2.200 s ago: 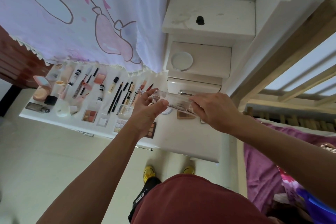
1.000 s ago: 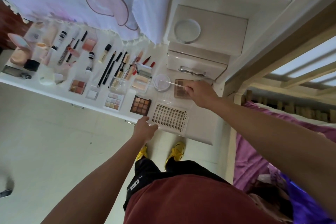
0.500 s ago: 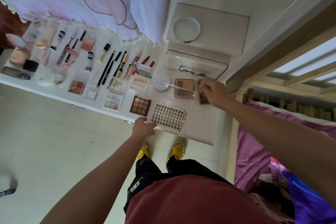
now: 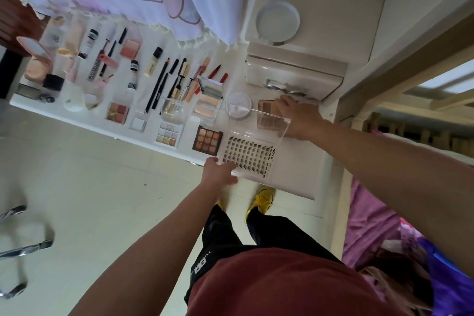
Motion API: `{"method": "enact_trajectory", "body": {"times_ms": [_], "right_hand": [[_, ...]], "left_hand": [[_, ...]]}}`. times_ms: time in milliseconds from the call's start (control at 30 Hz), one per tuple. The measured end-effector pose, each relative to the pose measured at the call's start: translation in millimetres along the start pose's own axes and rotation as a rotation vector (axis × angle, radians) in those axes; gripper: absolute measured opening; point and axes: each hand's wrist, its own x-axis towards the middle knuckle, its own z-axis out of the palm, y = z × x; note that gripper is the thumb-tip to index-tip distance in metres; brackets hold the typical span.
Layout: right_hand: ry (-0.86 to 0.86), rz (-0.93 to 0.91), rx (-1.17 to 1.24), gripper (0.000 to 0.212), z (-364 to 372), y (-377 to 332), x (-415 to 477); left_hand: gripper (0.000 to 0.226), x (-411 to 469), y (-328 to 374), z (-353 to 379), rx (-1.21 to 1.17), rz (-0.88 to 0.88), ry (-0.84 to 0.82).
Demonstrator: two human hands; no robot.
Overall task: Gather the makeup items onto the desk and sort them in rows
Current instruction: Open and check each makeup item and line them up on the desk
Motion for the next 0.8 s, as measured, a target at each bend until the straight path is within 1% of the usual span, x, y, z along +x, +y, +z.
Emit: {"method": "enact_trajectory", "body": {"times_ms": [167,300,367,467,500,533,600,667,733,800], "right_hand": [[0.043,0.006,0.01,0.078,3,-1,4],[0.041,0.045,0.024,0.087,6,5,-13],[0.05,0.064,0.04,0.091,5,7,-24],[0.094,0.102,0.071,0.087,4,12,-38],[0.106,0.114,0.084,0.086,3,14,-42],[0.118,0.123,0.104,0.087,3,16,-47],[0.163,0.147,0.152,0.089,3,23,-56],[0.217,0.186,0.208,0.089,5,28,-64],[0.245,0.246,0.265,0.089,5,32,-73],[0.273,0.294,0.329,0.088,7,36,-83]], "left_hand": [[0.068,0,2,-2,-0.003,-0.013,0.011],[0.07,-2,6,-1,0.012,-0.017,0.016],[0.076,-2,8,-3,0.043,-0.022,0.015],[0.097,10,3,-5,0.067,-0.018,0.024],[0.097,7,5,-4,0.069,-0.019,0.022],[0.094,1,9,-3,0.062,-0.02,0.019],[0.077,-10,15,-1,0.068,-0.015,0.014],[0.063,-13,16,-1,0.127,-0.003,0.039],[0.055,-16,19,-1,0.218,0.055,0.085],[0.043,-22,24,0,0.273,0.152,0.134]]}}
